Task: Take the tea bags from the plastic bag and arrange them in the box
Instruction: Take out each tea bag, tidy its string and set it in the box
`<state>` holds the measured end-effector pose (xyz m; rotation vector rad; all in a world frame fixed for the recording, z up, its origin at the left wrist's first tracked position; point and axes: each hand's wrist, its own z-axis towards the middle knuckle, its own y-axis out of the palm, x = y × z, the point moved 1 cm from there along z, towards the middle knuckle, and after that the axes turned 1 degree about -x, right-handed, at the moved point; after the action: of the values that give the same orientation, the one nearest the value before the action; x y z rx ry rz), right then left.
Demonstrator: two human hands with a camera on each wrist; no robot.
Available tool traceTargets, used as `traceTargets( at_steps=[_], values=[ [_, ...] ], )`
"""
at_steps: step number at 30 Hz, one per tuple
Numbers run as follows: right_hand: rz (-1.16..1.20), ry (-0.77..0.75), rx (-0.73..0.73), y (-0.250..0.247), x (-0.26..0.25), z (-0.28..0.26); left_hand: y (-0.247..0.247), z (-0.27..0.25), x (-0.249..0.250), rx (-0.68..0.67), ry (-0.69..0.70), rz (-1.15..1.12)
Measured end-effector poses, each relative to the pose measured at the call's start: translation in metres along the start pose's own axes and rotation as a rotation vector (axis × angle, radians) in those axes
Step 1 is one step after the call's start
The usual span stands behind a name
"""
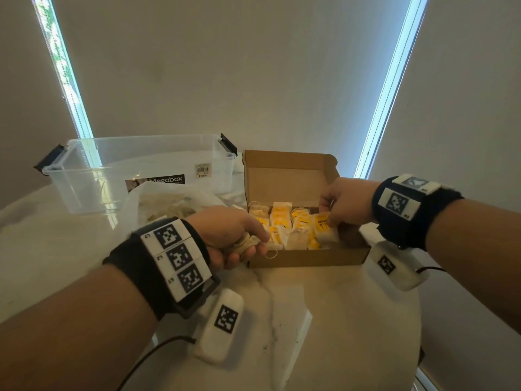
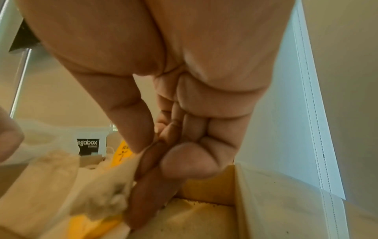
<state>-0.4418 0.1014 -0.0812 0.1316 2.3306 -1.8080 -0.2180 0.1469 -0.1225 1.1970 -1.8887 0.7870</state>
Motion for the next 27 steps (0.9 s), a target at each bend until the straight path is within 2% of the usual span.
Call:
traceTargets(
  at_steps=[3, 5, 11, 14, 17, 20, 23, 25, 27],
  values=[
    [0.159, 0.034, -0.065, -0.002, 0.002, -0.004, 0.002, -0.001, 0.001, -0.015, -0.004, 0.006],
    [0.166, 0.056, -0.119, 0.004, 0.001, -0.004, 0.004, -0.001, 0.002, -0.008, -0.005, 0.01],
    [-0.223, 0.032, -0.109, 0.019, -0.008, 0.005, 0.006, -0.003, 0.004, 0.017, -0.016, 0.0],
    [-0.292, 0.034, -0.099, 0.022, -0.009, 0.005, 0.007, -0.004, 0.004, 0.018, -0.019, 0.005],
    [-0.263, 0.065, -0.111, 0.022, -0.009, 0.005, 0.006, -0.005, 0.007, 0.025, -0.002, 0.002],
    [-0.109, 0.129, -0.149, 0.013, -0.005, 0.003, 0.006, -0.009, 0.015, -0.008, 0.035, -0.106],
    [-0.013, 0.144, -0.043, -0.013, -0.006, -0.007, 0.012, -0.014, 0.026, -0.082, 0.036, -0.28],
    [0.028, 0.108, 0.083, -0.032, -0.01, -0.018, 0.019, -0.015, 0.033, -0.1, 0.04, -0.395],
    [0.144, 0.055, 0.145, -0.042, -0.016, -0.029, 0.024, -0.014, 0.04, -0.092, 0.072, -0.519]
  ],
)
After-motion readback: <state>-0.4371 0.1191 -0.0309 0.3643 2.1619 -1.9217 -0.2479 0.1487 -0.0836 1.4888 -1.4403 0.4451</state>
